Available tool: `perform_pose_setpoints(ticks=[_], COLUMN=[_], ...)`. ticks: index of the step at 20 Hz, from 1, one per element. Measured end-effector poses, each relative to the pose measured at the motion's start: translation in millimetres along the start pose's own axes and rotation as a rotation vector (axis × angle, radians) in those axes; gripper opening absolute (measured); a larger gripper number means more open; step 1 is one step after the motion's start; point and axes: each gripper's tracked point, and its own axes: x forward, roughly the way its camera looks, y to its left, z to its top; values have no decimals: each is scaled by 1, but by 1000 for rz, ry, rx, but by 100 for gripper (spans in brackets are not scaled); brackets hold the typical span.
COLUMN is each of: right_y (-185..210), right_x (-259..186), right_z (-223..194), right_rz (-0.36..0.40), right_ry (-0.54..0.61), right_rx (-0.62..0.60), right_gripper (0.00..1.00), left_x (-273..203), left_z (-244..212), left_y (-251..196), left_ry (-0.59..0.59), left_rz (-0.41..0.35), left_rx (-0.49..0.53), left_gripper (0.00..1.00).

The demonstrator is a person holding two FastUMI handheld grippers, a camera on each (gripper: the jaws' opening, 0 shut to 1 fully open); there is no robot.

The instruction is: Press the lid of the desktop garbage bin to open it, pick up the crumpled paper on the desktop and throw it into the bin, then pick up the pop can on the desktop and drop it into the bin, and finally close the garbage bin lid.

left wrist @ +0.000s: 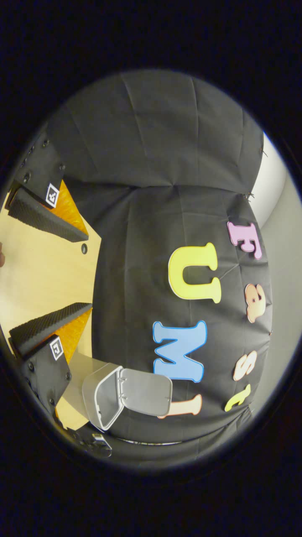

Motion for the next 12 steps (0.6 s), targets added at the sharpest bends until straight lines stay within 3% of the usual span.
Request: perform_pose_setpoints(ticks=[4, 6, 7, 8, 9, 12], right_y=[-1, 3, 2, 2, 2, 6], right_x=[12, 17, 17, 17, 18, 13], right_z=[-11, -17, -15, -15, -15, -13], right_rz=[-2, 10, 10, 10, 11, 29], right_ry=[61, 91, 87, 94, 99, 97], right_rx=[-7, -4, -8, -13, -17, -19], right_gripper=[99, 95, 86, 86, 85, 84], left_x=[3, 4, 4, 5, 6, 7], left_z=[2, 2, 2, 1, 0, -2], left_y=[5, 4, 3, 3, 3, 1], left_ry=[-8, -9, -7, -6, -5, -2], left_rz=[17, 21, 20, 22, 22, 19], left_rx=[4, -1, -1, 1, 0, -4], left_gripper=[100, 100, 100, 96, 100, 100])
